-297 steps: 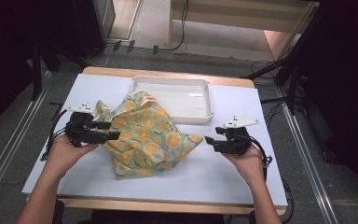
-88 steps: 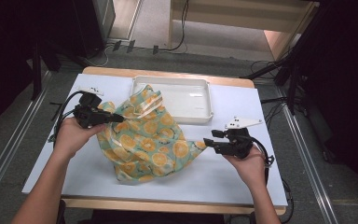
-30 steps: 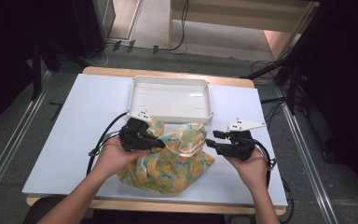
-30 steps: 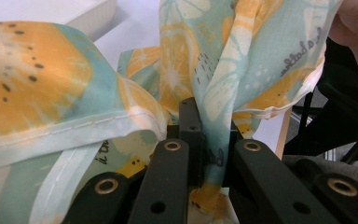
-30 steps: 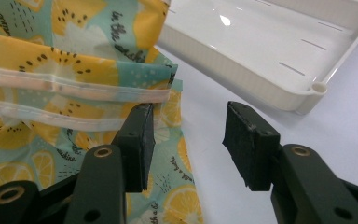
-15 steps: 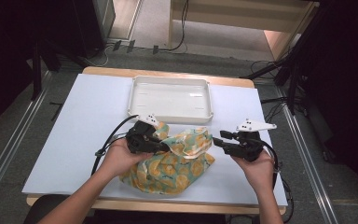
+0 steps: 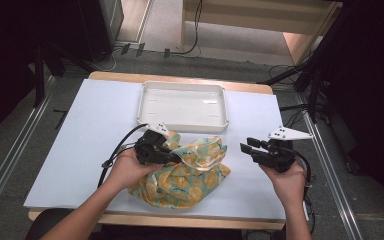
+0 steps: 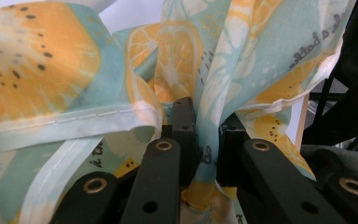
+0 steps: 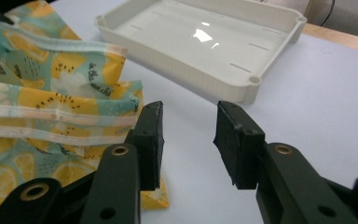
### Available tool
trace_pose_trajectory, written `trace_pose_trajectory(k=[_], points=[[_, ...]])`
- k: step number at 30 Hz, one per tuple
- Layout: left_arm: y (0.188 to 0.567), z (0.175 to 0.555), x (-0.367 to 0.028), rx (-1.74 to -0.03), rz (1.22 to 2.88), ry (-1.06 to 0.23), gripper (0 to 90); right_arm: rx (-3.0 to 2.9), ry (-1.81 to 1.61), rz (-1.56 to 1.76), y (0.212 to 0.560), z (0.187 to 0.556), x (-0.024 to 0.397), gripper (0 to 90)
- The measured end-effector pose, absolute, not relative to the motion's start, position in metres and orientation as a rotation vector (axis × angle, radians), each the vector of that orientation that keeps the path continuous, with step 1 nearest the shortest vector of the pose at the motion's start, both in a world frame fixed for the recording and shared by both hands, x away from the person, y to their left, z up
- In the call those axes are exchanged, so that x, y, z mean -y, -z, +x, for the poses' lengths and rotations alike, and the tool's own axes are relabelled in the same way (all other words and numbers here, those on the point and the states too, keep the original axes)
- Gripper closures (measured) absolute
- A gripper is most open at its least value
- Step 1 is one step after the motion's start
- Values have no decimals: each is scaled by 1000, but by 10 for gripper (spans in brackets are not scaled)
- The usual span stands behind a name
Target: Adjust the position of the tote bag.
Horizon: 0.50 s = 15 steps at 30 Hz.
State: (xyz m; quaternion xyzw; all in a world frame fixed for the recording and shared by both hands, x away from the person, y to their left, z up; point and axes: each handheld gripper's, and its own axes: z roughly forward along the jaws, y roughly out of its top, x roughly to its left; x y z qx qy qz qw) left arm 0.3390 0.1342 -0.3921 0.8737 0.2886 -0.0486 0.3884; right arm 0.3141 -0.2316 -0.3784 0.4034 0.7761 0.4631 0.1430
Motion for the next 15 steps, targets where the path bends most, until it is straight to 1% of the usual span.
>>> trace_pose_trajectory(k=[4, 8, 11, 15], points=[[395, 337, -130, -711, 2225, 141, 809, -2258, -1348, 1149, 378, 314, 226, 644], [393, 338, -133, -715, 2218, 145, 766, -2294, -1303, 1119, 381, 314, 219, 635], [390, 337, -135, -698, 2215, 149, 729, -2300, -1299, 1124, 381, 315, 218, 629], [384, 334, -135, -676, 2205, 135, 649, -2295, -1308, 1114, 380, 314, 217, 621]])
